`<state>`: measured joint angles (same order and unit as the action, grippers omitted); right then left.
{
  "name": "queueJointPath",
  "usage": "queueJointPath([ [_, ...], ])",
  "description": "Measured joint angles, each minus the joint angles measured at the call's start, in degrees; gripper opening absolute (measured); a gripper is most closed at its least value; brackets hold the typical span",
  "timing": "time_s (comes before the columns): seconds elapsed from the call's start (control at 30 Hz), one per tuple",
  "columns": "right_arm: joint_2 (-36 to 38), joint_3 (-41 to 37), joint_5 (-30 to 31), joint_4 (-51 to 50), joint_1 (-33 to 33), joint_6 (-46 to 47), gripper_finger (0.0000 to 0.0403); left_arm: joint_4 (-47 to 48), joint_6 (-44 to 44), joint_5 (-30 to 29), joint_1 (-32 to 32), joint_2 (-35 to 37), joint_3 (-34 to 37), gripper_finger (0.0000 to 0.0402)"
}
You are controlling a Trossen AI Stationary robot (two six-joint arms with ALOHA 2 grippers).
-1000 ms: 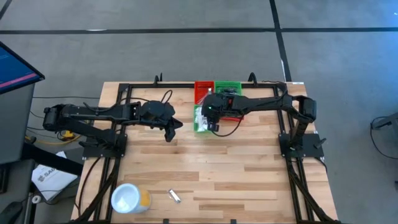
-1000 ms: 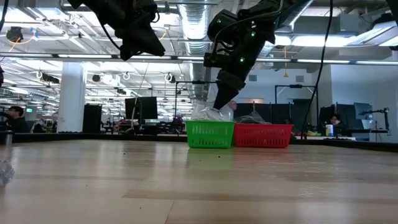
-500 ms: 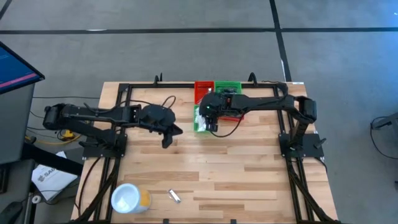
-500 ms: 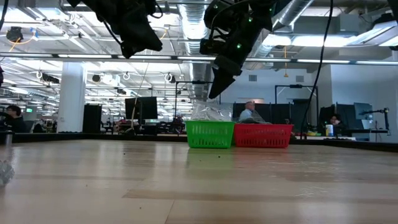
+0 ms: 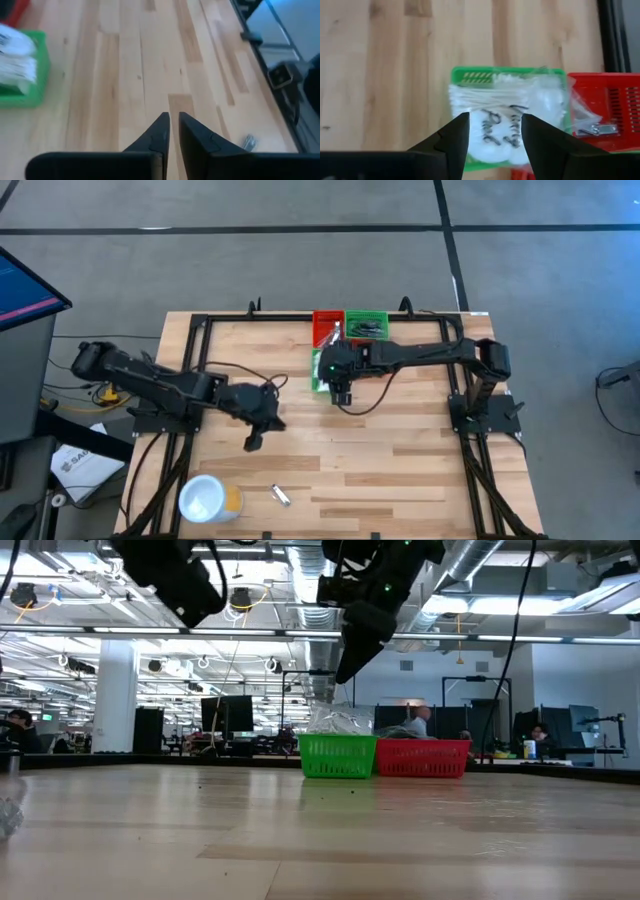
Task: Pick & Place Travel size toiletries
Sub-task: Put the nail cutter into the left red bin
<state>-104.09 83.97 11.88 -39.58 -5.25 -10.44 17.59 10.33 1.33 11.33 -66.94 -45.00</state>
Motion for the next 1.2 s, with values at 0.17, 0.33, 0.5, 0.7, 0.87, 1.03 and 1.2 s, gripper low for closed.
queueJointPath([
  [0.17,0.00,0.11,0.00,-1.04,2.23,1.57,0.0164,-1.10,0.54,-2.50,3.63,0.00,3.48,0.0048],
  [0.33,0.00,0.11,-0.02,-2.05,3.89,3.54,0.0164,-6.04,0.56,-2.81,6.40,0.00,7.96,0.0075],
  [0.5,0.00,0.11,0.00,-2.05,4.56,5.70,0.0164,-10.30,0.41,-2.85,8.10,0.00,12.10,0.0107],
  [0.7,0.00,0.11,-0.02,-2.00,4.54,7.40,0.0166,-16.67,0.41,-2.83,8.68,0.00,16.56,0.0148],
  [0.87,0.00,0.11,-0.02,-1.98,4.54,8.55,0.0164,-19.53,0.41,-2.83,8.68,0.00,19.54,0.0179],
  [1.03,0.00,0.11,-0.01,-1.98,4.49,8.57,0.0162,-24.55,-0.74,-2.57,9.85,0.00,22.41,0.0201],
  [1.2,0.00,0.11,-0.02,-1.94,4.47,8.57,0.0163,-28.96,-5.78,-2.89,12.77,0.00,24.28,0.0212],
])
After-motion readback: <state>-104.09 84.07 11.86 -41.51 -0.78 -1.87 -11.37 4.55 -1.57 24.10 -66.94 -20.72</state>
